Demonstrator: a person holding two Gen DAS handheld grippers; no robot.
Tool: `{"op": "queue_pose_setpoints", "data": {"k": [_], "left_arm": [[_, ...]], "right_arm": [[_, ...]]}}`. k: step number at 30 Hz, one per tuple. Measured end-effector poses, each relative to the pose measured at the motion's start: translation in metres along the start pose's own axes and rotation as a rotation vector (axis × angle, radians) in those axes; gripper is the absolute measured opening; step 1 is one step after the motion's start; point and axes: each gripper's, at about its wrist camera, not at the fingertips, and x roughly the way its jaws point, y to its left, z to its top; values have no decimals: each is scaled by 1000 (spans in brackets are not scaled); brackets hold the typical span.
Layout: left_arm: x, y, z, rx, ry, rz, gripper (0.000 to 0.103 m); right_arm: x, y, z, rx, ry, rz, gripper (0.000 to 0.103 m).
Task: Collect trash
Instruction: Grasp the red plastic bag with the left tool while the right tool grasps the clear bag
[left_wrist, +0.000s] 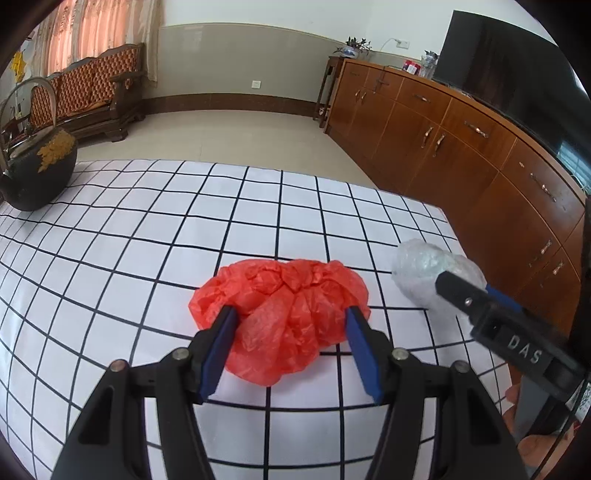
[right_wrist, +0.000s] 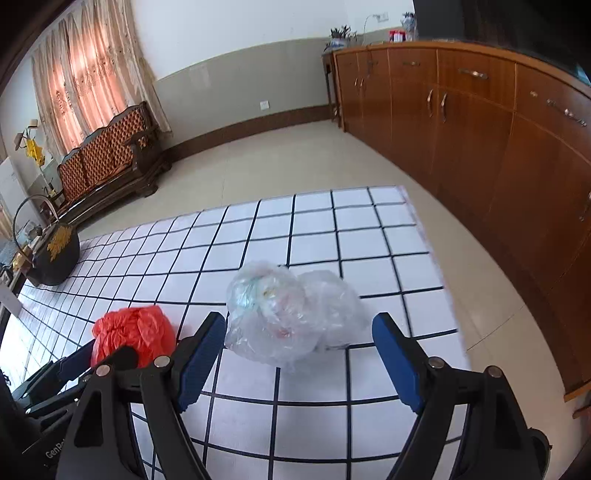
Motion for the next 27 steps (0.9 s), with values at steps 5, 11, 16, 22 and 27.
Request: {"op": "queue_pose_setpoints", "data": {"k": [5,11,16,22,27], "left_arm": [[3,-3,-2,0,-6,-2,61],[5,-2,-3,-6,-8,-7,31],[2,-1,-4,-21,-22,-29,17],[-12,-6,-4,9,-55,-40,15],[-25,-12,-7,45,-72,-47,15]], "right_arm": [[11,1,-1,-4,24,35,50],[16,6,-6,-36,37,45,25],[10,6,-8,-40,20,58,15],[-9,6,-9,-34,-9,94,14],[-26,3,-16,-51,-13,97,14]]}}
